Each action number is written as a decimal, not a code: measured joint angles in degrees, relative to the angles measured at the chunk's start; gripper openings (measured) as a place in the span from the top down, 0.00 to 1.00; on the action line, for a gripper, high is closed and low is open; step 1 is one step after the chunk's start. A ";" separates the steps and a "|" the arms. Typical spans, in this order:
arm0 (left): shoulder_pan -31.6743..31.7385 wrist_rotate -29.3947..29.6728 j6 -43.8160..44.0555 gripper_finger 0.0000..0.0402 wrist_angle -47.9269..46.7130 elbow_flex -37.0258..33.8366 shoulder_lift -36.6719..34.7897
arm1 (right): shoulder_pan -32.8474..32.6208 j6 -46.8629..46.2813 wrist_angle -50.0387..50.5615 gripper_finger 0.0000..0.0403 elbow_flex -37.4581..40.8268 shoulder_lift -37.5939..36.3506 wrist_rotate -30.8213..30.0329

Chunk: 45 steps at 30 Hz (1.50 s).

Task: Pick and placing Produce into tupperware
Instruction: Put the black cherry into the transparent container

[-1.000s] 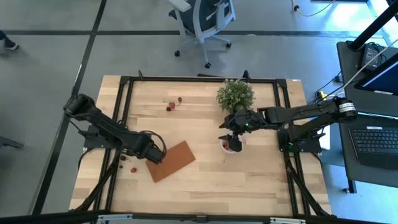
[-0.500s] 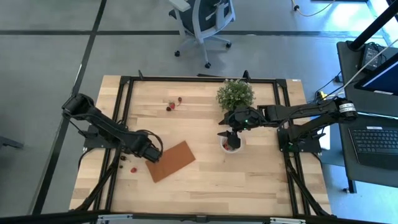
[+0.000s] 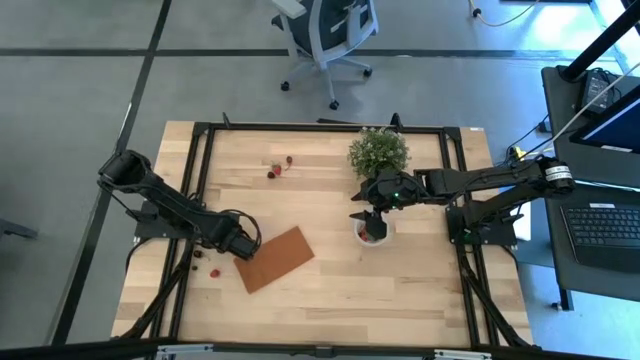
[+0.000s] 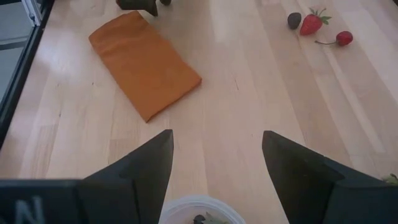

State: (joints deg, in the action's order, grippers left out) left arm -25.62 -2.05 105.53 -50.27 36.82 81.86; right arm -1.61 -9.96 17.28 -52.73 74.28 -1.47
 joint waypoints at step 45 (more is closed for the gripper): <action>-0.05 -0.11 1.61 0.89 0.76 -0.17 0.22 | -0.02 0.00 -0.31 0.39 0.00 0.00 0.00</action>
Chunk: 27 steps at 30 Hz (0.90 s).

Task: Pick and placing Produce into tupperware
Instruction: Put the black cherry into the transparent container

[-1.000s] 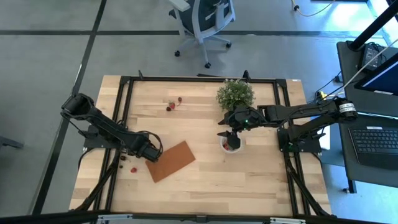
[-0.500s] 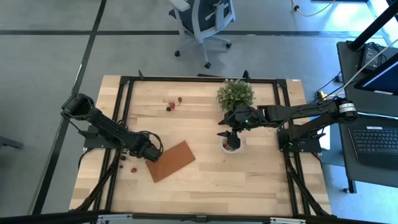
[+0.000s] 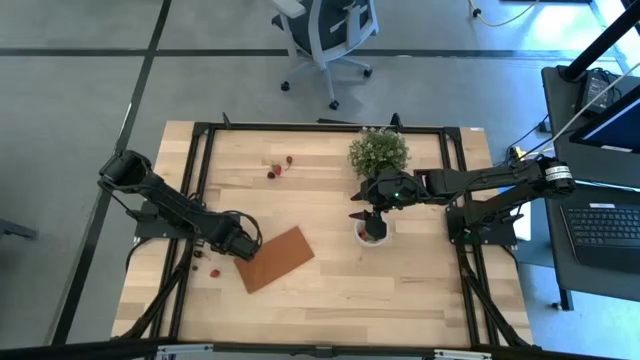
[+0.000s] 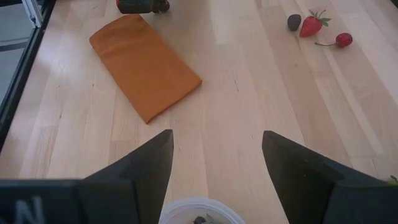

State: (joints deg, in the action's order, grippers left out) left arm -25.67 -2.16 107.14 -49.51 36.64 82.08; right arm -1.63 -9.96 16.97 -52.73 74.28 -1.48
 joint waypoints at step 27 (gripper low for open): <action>10.82 35.77 -60.49 1.00 5.28 22.36 -2.78 | 0.00 -13.63 -0.29 0.39 -0.23 0.00 0.22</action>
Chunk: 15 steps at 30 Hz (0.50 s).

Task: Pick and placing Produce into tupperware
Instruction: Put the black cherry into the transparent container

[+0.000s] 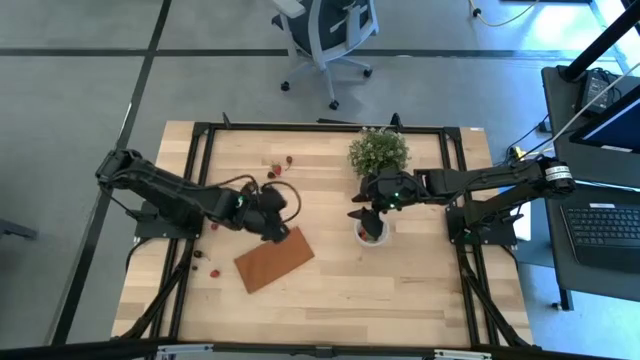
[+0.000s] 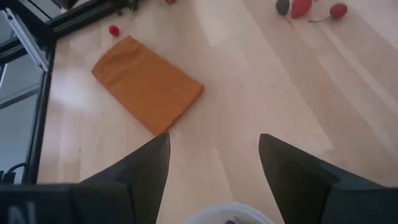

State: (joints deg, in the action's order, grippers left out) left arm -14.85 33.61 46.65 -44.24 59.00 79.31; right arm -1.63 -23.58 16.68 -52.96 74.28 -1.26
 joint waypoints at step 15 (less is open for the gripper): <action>9.75 -6.45 -43.42 1.00 40.96 0.11 1.38 | 0.00 20.86 -10.41 0.39 -5.99 0.00 -1.29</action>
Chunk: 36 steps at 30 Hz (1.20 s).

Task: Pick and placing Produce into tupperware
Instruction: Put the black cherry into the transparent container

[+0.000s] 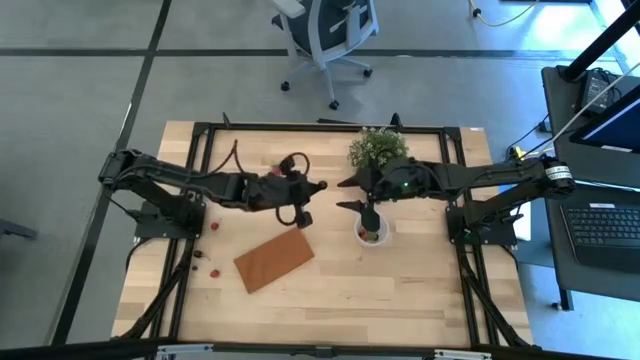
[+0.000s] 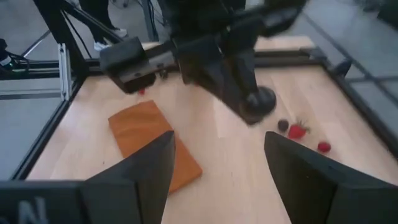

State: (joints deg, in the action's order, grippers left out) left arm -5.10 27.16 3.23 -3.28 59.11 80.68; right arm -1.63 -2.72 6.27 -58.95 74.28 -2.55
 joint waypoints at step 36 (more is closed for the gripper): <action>3.12 -12.86 -8.76 1.00 19.69 0.04 0.02 | 0.02 1.75 -14.81 0.51 0.01 2.27 -3.93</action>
State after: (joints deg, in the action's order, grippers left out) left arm -1.98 14.30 -5.53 16.41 59.16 80.71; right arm -1.61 -0.97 -8.54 -58.94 76.55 -6.48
